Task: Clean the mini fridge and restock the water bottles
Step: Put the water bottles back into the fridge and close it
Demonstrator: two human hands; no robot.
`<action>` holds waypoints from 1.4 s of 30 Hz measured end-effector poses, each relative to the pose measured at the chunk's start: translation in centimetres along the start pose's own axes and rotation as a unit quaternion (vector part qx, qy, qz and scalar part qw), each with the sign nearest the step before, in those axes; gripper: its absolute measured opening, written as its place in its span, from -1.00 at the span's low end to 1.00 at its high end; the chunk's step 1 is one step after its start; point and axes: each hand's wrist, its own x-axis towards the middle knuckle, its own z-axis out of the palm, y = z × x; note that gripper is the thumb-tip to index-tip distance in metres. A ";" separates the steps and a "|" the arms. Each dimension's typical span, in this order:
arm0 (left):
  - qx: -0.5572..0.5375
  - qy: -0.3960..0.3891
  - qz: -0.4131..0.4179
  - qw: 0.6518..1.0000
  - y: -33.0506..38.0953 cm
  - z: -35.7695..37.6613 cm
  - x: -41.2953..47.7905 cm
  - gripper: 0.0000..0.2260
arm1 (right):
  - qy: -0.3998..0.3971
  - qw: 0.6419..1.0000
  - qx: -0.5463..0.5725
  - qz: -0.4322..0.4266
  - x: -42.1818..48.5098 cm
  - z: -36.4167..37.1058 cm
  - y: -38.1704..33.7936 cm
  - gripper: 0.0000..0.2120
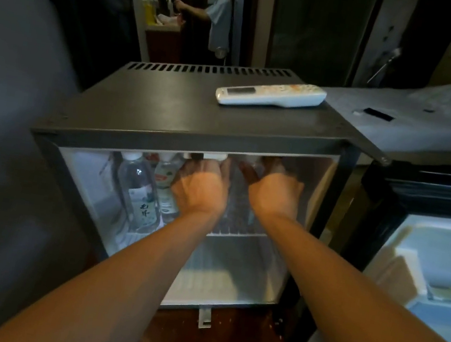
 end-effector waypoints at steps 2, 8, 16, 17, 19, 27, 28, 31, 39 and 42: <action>0.021 -0.043 -0.023 0.999 0.1 -0.5 0.2 -0.61 | -0.024 1.000 0.005 0.002 -0.4 -0.3 -0.6 -0.60; 0.010 -0.146 -0.045 0.988 -1.1 -4.2 -1.0 -0.74 | -0.119 0.992 0.007 0.027 -1.4 -1.8 -2.1 -0.48; -0.060 -0.316 -0.009 0.947 -0.9 -13.3 -4.5 -0.85 | -0.207 0.971 -0.115 -0.026 -7.9 -9.5 -2.6 -0.58; -0.056 -0.299 0.006 0.953 -0.4 -14.2 -4.8 -0.85 | -0.196 0.972 -0.126 -0.041 -8.6 -11.0 -2.6 -0.61; -0.045 -0.265 0.038 0.962 0.9 -15.5 -5.2 -0.89 | -0.158 0.976 -0.134 -0.063 -9.9 -14.4 -2.3 -0.69; 0.005 -0.231 0.114 0.966 6.7 -18.2 -7.5 -0.89 | -0.046 0.971 -0.234 -0.004 -11.7 -23.7 3.2 -0.59; 0.011 -0.232 0.121 0.965 7.3 -18.4 -7.6 -0.89 | -0.038 0.967 -0.252 0.003 -11.7 -24.3 4.1 -0.52; 0.022 -0.234 0.122 0.964 9.2 -18.6 -8.0 -0.89 | -0.032 0.951 -0.306 -0.010 -11.4 -25.7 6.6 -0.35; 0.057 -0.222 0.071 0.971 12.6 -16.6 -9.2 -0.85 | -0.098 0.932 -0.345 -0.045 -8.5 -26.7 11.7 -0.31; 0.059 -0.215 0.055 0.973 13.2 -16.3 -10.1 -0.83 | -0.094 0.916 -0.383 -0.073 -8.3 -26.7 12.0 -0.30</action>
